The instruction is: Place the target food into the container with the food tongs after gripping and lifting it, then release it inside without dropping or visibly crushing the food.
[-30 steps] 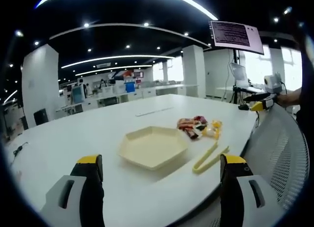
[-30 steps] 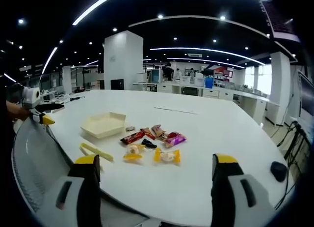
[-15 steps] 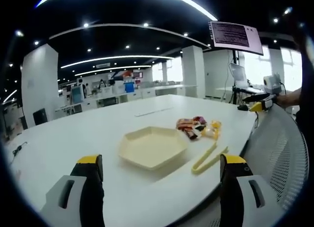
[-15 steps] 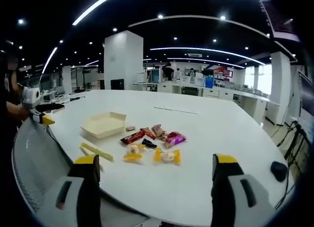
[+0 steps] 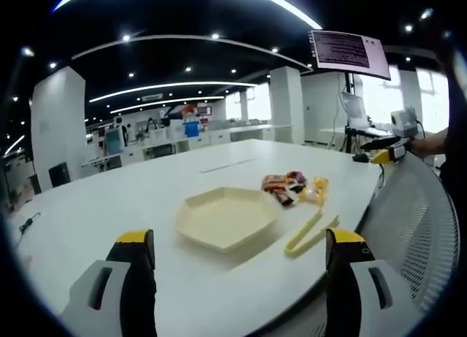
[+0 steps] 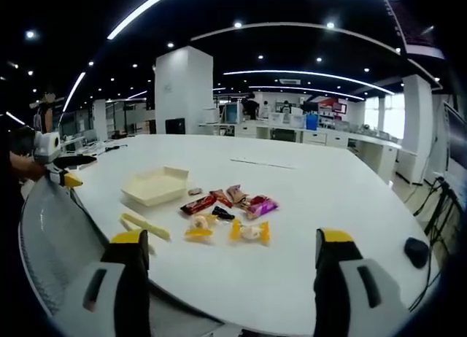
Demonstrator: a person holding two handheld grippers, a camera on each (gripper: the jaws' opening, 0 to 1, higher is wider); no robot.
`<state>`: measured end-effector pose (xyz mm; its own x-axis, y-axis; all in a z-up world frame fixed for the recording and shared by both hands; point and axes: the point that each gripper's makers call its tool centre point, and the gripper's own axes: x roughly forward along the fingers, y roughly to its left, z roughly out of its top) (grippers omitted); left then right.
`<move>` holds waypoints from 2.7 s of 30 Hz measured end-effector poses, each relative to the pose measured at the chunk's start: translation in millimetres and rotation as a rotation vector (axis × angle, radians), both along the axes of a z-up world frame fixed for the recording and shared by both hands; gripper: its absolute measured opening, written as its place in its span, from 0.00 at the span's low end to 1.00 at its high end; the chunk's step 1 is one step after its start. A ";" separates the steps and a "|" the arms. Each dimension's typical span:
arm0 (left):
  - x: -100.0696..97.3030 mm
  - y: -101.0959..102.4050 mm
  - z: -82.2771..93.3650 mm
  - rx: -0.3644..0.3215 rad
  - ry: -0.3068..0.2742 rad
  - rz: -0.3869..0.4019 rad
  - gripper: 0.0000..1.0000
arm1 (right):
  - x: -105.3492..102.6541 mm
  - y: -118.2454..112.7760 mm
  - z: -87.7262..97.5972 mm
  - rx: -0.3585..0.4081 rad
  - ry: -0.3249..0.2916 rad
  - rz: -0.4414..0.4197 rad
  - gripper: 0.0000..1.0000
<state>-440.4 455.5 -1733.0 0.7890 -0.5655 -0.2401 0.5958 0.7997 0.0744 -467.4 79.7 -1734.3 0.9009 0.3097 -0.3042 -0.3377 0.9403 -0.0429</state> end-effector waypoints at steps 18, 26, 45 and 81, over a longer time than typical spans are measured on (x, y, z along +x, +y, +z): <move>-8.7 -60.0 -27.7 0.162 0.106 -0.407 0.52 | 0.7 0.8 -2.2 -0.019 0.013 0.018 0.94; -5.7 -86.9 -59.5 0.219 0.174 -0.528 0.43 | -0.6 1.6 -2.0 -0.029 0.019 0.011 0.92; 0.4 -105.8 -96.1 0.252 0.257 -0.561 0.36 | -4.6 5.9 -0.4 -0.037 0.029 0.021 0.91; 3.5 -109.1 -109.3 0.288 0.275 -0.573 0.23 | -4.0 7.5 -0.2 -0.042 0.034 0.037 0.90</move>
